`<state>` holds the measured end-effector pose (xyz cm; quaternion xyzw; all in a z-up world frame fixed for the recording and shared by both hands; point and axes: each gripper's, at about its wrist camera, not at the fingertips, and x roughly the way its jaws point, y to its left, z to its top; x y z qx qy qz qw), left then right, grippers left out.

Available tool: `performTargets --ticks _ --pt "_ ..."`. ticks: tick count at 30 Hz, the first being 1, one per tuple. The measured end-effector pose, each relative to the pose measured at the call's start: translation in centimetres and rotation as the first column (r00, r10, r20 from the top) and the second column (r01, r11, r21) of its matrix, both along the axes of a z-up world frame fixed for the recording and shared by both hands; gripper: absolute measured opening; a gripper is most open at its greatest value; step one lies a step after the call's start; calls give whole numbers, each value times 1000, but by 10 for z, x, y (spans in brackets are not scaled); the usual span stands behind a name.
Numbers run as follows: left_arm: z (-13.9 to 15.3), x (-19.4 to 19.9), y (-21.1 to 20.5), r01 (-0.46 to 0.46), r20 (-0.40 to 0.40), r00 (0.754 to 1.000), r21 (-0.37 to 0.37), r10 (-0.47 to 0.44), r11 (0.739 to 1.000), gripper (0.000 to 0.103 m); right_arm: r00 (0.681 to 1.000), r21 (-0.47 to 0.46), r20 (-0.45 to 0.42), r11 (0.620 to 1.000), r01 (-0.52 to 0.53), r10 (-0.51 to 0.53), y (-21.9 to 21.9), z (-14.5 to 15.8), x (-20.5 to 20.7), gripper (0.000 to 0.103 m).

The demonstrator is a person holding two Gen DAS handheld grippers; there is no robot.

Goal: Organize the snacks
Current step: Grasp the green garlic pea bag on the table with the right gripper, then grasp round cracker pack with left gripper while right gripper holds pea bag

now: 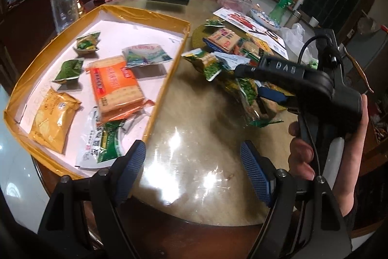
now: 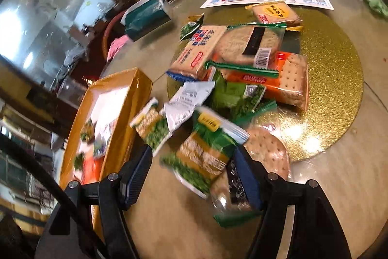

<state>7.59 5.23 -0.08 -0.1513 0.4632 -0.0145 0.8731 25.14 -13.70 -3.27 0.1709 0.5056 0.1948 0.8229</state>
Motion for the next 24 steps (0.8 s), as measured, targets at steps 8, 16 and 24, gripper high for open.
performTargets --ticks 8,16,24 --pt "0 -1 3 -2 -2 1000 -24 2 1000 81 997 -153 79 988 1 11 6 1 -11 35" --pt "-6 4 -16 41 -23 999 -34 -41 999 81 987 -44 162 999 -14 21 -57 4 -57 32" --pt "-26 61 -65 109 -119 984 -165 -129 980 81 957 -56 176 968 244 -231 -130 -14 -79 32"
